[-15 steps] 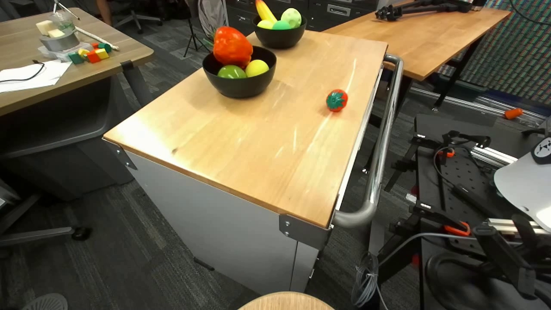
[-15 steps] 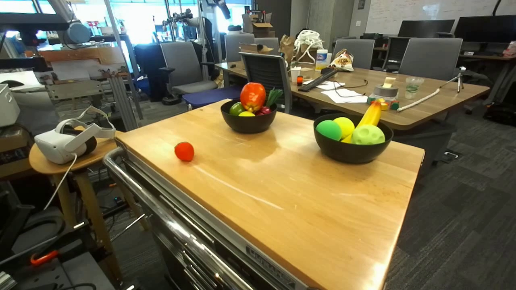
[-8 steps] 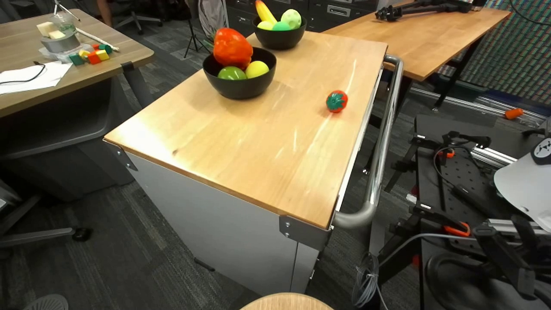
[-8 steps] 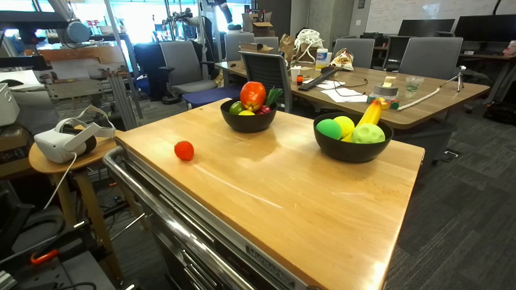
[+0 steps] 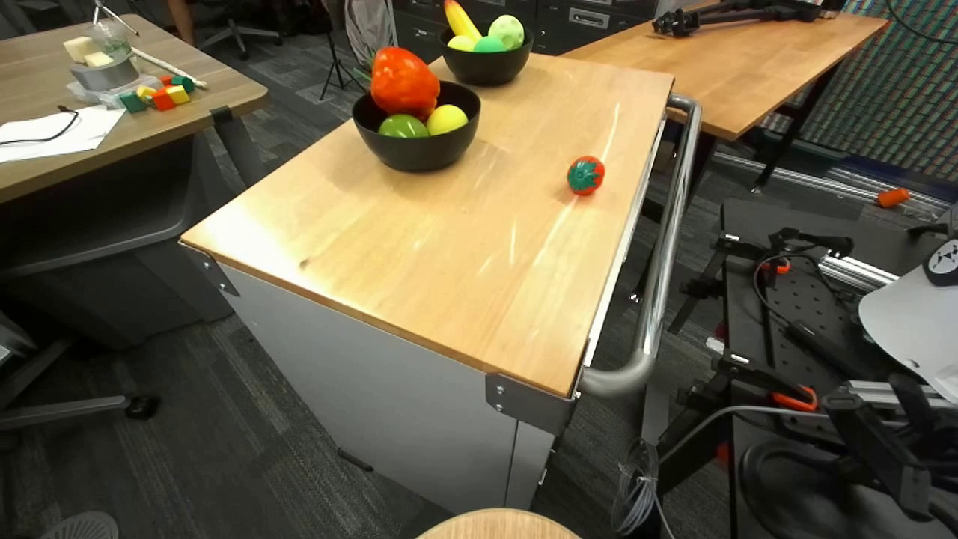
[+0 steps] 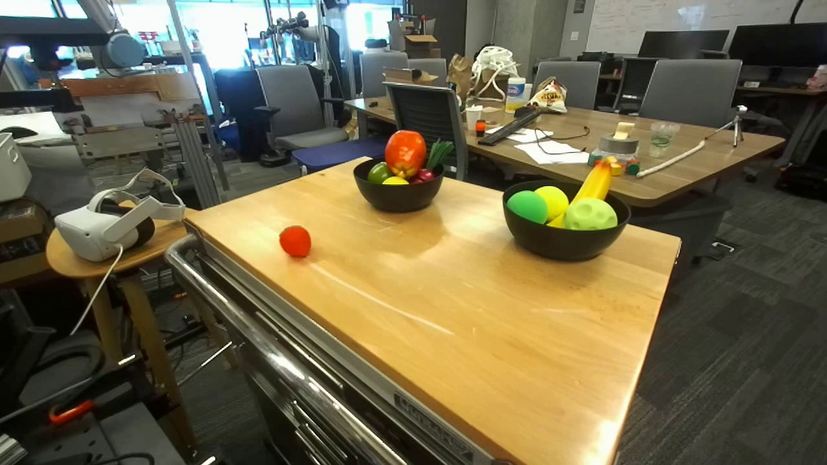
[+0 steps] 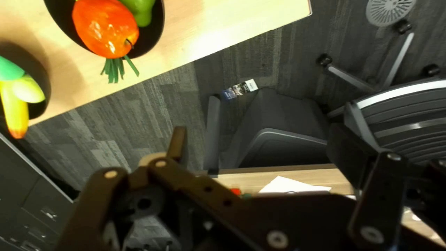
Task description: Pick up all the fruit plush toy from the table and put them in the two black bowl
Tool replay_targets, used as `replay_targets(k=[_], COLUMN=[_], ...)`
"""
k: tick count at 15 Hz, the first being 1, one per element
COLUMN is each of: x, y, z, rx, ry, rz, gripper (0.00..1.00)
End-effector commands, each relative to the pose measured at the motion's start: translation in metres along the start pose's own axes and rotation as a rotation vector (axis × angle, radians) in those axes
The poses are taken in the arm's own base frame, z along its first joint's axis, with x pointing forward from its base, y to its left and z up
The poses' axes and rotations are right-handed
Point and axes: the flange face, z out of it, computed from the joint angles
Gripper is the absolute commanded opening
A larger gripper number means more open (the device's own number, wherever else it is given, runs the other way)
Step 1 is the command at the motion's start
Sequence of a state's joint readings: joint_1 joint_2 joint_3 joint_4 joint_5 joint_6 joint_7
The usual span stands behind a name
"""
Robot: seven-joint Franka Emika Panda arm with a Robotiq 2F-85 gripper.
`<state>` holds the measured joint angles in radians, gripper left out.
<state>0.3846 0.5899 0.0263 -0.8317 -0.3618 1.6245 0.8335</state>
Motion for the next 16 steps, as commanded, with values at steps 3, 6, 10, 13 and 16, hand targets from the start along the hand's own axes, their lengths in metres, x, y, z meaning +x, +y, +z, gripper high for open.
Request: replay_targets(k=[3,6,10,13,16], x=[-0.022,-0.043,-0.078,-0.07,-0.082], y=[0.044,0.074,0.129,0.128,0.152], z=[-0.067,-0.064,-0.034,-0.02,-0.007], rx=[0.135,0.136,-0.005,-0.056,-0.105], ry=[-0.006,-0.171,-0.39,-0.402,-0.44], rz=[-0.126,-0.056,0.0,0.016,0.057], gripper=[1.0,1.0,1.0,1.0,1.0])
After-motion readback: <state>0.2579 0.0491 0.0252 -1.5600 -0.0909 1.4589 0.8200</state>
